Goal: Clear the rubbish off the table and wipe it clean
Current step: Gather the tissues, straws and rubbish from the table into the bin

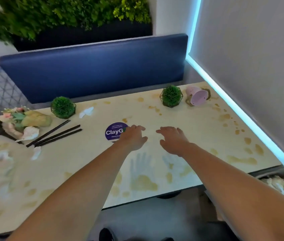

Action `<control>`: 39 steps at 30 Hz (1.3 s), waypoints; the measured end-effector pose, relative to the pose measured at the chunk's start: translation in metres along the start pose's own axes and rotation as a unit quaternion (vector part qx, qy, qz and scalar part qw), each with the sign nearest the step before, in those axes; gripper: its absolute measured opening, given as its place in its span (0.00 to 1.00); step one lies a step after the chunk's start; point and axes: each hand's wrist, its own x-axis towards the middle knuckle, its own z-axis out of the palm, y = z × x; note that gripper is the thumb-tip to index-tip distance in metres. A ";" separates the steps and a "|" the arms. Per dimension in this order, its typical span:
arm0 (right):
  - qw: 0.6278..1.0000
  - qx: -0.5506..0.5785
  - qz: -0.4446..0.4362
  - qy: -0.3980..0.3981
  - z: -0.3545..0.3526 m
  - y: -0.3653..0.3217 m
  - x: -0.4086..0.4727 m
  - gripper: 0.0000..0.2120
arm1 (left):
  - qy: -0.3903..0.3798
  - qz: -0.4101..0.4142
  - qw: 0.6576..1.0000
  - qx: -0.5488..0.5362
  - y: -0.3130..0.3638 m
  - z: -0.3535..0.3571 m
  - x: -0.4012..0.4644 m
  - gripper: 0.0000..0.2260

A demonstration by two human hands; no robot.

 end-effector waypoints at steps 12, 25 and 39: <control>0.993 0.051 -0.094 -0.050 0.026 -0.202 0.074 0.20 | 0.069 -0.160 0.980 -0.093 -0.223 -0.055 -0.059 0.14; 0.978 0.066 -0.186 -0.068 0.099 -0.364 0.134 0.16 | 0.132 -0.264 0.946 -0.134 -0.391 -0.065 -0.110 0.13; 0.949 -0.057 -0.302 -0.073 0.149 -0.467 0.183 0.26 | 0.175 -0.296 0.902 -0.262 -0.480 -0.084 -0.102 0.10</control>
